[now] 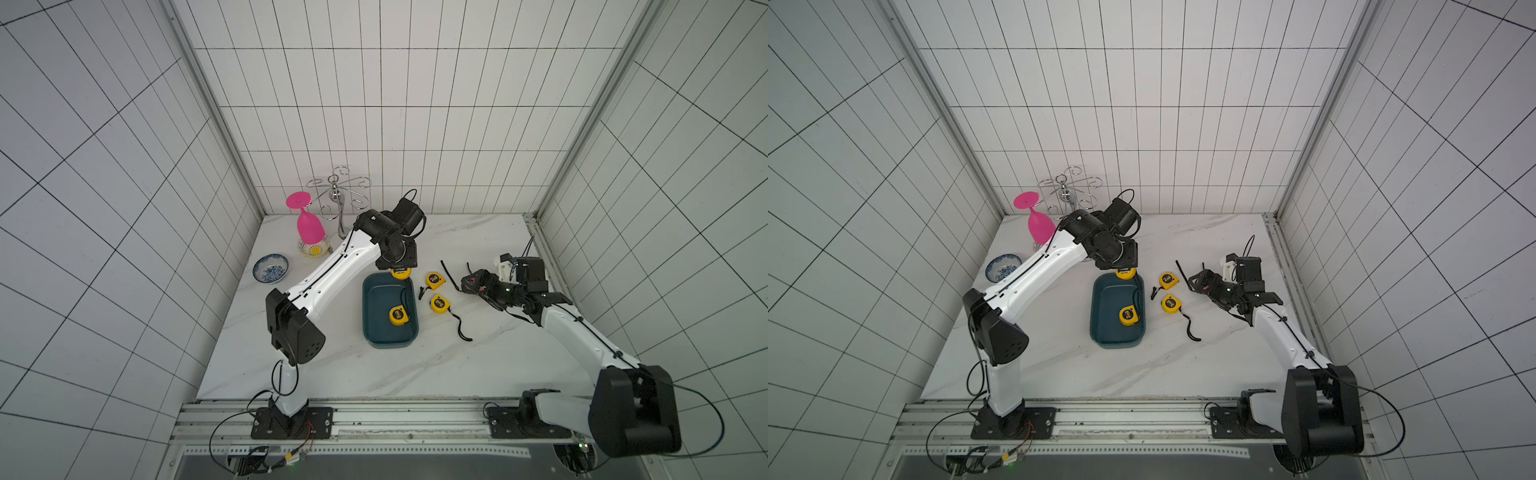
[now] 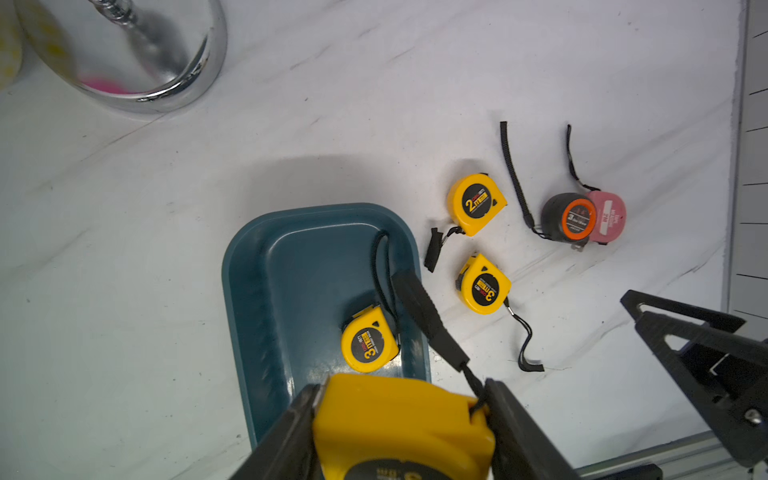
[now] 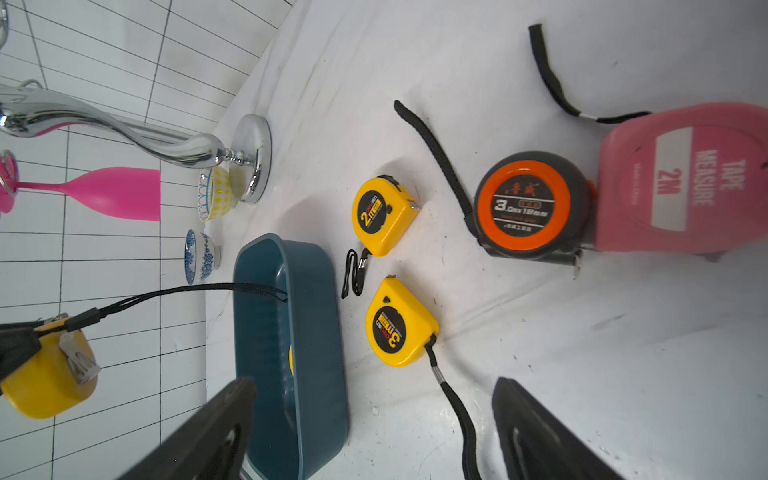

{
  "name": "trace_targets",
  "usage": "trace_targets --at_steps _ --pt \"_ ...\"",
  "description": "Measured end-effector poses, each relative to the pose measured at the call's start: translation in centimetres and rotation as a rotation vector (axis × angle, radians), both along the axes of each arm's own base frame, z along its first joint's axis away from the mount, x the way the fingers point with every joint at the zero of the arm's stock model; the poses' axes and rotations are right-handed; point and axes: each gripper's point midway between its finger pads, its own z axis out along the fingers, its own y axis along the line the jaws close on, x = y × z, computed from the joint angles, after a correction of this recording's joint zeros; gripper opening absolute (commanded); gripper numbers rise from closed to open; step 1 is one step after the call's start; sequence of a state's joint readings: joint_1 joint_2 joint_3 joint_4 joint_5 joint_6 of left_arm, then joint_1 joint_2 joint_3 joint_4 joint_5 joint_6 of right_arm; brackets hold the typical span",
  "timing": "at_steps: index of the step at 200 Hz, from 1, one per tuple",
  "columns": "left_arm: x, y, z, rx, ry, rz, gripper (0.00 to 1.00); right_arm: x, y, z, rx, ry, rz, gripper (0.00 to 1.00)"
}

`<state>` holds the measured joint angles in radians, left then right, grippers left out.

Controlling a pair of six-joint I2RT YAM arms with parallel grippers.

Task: Take the tape measure out of the storage box
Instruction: Place the tape measure at the center of the board.

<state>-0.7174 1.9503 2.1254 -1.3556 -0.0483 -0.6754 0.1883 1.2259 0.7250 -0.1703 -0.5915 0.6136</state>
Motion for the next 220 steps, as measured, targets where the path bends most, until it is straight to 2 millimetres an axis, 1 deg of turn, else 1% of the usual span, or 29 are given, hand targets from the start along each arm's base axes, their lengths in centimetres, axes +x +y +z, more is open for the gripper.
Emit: trace_targets --at_steps 26,58,90,116,147,175,193,220 --pt "0.4 -1.9 0.6 -0.075 0.009 0.022 0.0 -0.7 0.9 1.6 0.032 -0.086 0.016 0.94" --pt "0.6 -4.6 1.2 -0.171 0.027 0.039 0.0 -1.2 2.0 4.3 0.086 -0.221 0.041 0.94" --pt "0.3 -7.3 0.9 -0.252 0.069 0.046 0.0 -1.5 3.1 6.9 0.127 -0.348 0.075 0.95" --pt "-0.2 -8.9 0.6 -0.291 0.095 0.044 0.0 -1.5 3.8 8.2 0.147 -0.416 0.096 0.95" --pt "-0.6 -10.1 1.0 -0.332 0.108 0.037 0.0 -1.5 4.5 9.1 0.165 -0.467 0.118 0.95" --pt "-0.5 -10.7 1.0 -0.353 0.113 0.036 0.0 -1.4 5.5 9.1 0.179 -0.483 0.153 0.93" --pt "-0.5 -10.9 0.7 -0.355 0.122 0.038 0.0 -1.3 6.0 8.9 0.185 -0.484 0.166 0.9" --pt "-0.5 -11.3 0.6 -0.367 0.129 0.034 0.0 -1.2 6.5 8.6 0.188 -0.485 0.178 0.83"
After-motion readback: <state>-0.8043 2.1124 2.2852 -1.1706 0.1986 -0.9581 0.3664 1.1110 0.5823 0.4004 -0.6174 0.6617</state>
